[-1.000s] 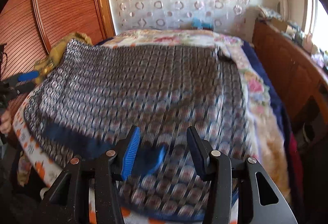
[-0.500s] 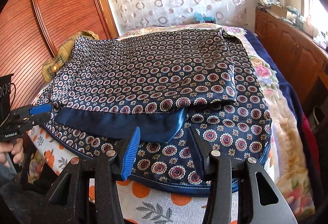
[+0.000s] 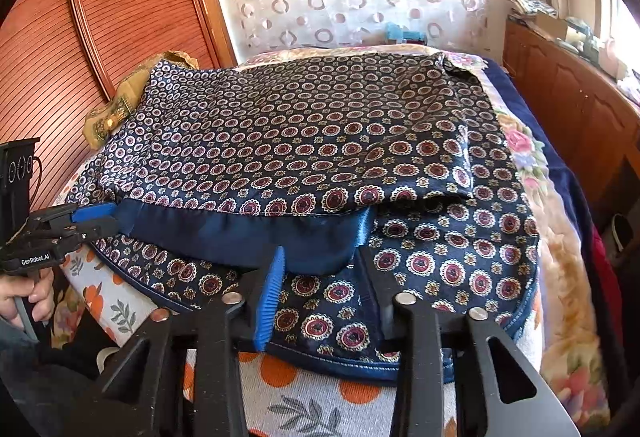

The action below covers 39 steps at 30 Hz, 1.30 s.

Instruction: Fold small clothes

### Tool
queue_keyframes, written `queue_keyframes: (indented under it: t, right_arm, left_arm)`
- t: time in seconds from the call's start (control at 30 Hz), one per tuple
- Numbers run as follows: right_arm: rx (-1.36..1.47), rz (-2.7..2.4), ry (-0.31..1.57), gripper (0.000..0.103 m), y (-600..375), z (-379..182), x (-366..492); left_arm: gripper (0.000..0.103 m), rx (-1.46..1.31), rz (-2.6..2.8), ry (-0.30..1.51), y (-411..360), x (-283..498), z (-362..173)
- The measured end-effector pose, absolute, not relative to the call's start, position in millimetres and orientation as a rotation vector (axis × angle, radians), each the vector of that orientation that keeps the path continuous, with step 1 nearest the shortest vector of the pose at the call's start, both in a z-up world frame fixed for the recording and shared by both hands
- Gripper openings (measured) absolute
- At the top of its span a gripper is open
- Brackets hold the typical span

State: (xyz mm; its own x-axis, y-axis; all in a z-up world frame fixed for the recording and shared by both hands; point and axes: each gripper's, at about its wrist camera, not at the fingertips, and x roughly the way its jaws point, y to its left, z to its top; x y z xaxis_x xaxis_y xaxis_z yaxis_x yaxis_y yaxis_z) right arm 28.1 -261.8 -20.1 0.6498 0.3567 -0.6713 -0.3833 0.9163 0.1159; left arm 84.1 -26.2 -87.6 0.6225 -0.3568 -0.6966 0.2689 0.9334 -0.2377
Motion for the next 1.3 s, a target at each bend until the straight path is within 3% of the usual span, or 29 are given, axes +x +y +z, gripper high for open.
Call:
queue_keyframes:
  t: [0.13,0.2,0.27,0.73,0.83,0.9,1.13,1.2,1.3]
  right_arm:
    - [-0.048,0.420,0.754,0.026,-253.7,-21.7,35.9]
    - [-0.044,0.420,0.761,0.010,-253.7,-24.3,41.2]
    - [-0.030,0.434,0.766,0.004,-254.0,-25.6,44.4]
    - [-0.003,0.438,0.703,0.000,-267.0,-8.8,25.3]
    - [0.011,0.414,0.717,0.020,-264.8,-16.4,36.7]
    - [0.016,0.411,0.723,0.044,-263.0,-20.3,44.6]
    - [0.051,0.408,0.744,0.044,-252.5,-30.7,68.5]
    - [0.081,0.439,0.727,0.007,-252.3,-29.8,67.2]
    - [0.073,0.469,0.717,0.002,-248.4,-31.8,59.6]
  left_arm:
    - [0.030,-0.100,-0.333,0.824,-27.8,89.2,-88.3]
    - [0.015,-0.086,-0.322,0.826,-29.1,90.6,-89.1]
    - [0.007,-0.073,-0.321,0.827,-30.1,90.3,-89.7]
    - [0.005,-0.124,-0.335,0.778,-11.5,71.7,-69.8]
    - [0.005,-0.130,-0.335,0.792,-9.7,72.6,-74.4]
    - [0.005,-0.131,-0.337,0.800,-10.2,72.5,-77.9]
    - [0.005,-0.133,-0.342,0.803,-12.4,70.8,-81.0]
    - [0.005,-0.110,-0.347,0.793,-14.7,68.2,-78.9]
    - [0.005,-0.122,-0.358,0.772,-12.5,64.3,-72.8]
